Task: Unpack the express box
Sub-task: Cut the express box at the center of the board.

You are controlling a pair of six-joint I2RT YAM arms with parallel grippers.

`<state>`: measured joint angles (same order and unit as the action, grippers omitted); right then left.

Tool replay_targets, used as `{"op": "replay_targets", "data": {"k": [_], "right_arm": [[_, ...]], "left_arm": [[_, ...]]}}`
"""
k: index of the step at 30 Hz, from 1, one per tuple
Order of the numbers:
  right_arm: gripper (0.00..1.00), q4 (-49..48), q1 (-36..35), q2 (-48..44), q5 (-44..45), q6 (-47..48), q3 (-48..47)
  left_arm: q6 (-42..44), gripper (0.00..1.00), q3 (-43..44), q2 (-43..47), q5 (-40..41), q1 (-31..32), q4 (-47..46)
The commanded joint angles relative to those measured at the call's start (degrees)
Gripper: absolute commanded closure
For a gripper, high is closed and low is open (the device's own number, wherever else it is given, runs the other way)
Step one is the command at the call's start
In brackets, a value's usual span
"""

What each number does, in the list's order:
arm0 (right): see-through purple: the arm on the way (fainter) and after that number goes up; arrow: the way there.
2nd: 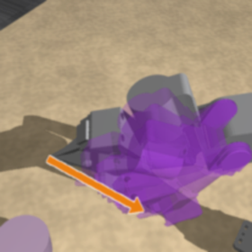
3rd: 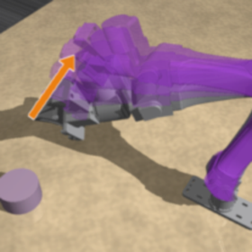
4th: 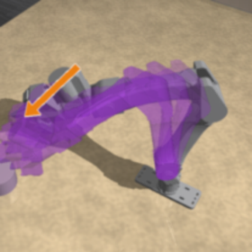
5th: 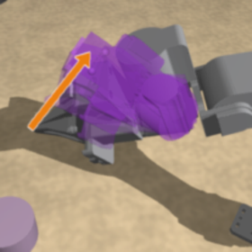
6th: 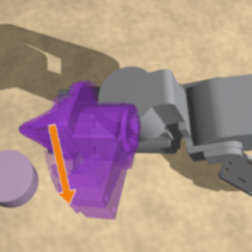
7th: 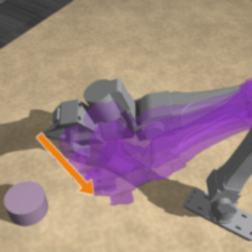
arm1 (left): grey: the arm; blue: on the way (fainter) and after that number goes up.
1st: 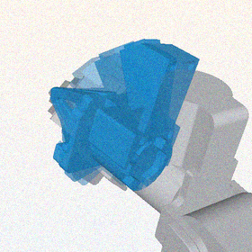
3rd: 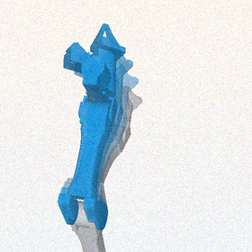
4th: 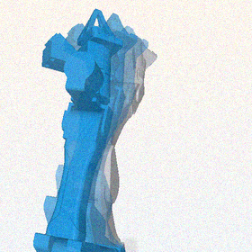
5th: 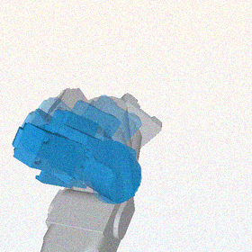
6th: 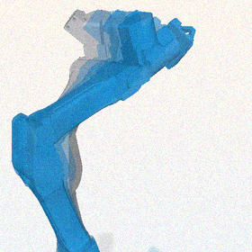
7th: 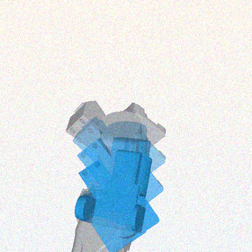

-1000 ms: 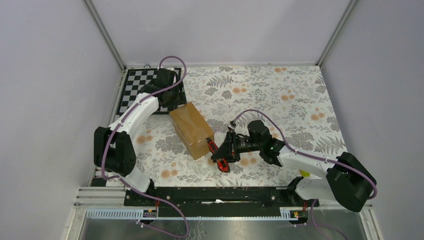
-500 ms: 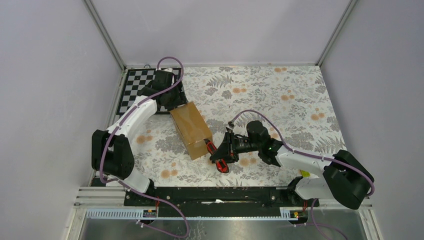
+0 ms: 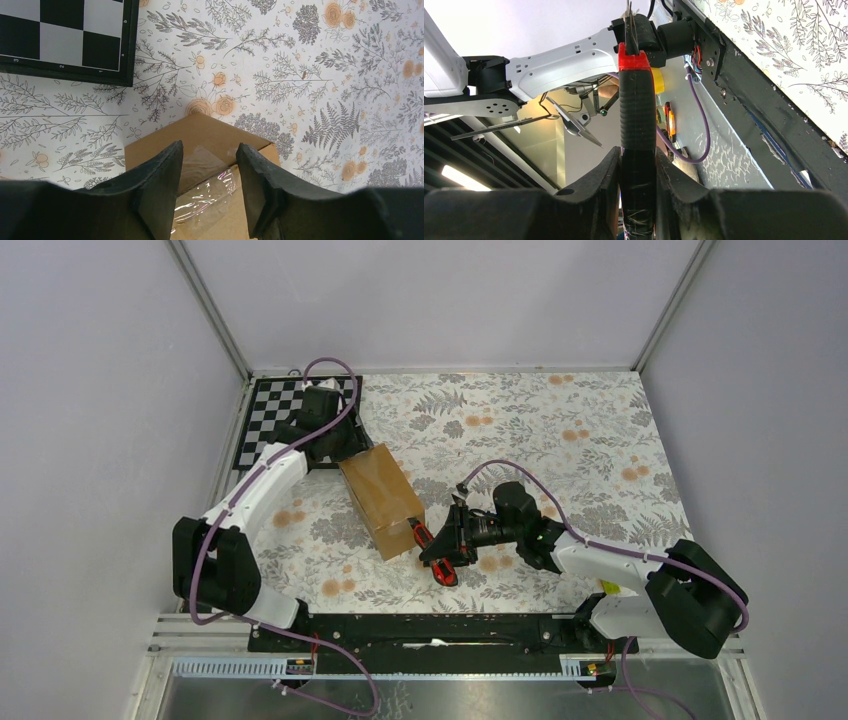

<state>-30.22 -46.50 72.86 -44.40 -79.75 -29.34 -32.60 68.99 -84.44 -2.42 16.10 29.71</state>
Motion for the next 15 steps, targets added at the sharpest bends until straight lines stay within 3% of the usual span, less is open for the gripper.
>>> {"op": "replay_targets", "data": {"k": [1,15], "right_arm": [[1.00,-1.17,0.18,-0.07,4.94,0.55,-0.32],[1.00,0.70,-0.05,-0.08,8.39,-0.45,-0.26]], "left_arm": [[-1.69,0.51,-1.76,2.62,-5.02,0.56,2.13],[-5.53,0.59,-7.19,5.79,-6.49,0.60,-0.03]]}}
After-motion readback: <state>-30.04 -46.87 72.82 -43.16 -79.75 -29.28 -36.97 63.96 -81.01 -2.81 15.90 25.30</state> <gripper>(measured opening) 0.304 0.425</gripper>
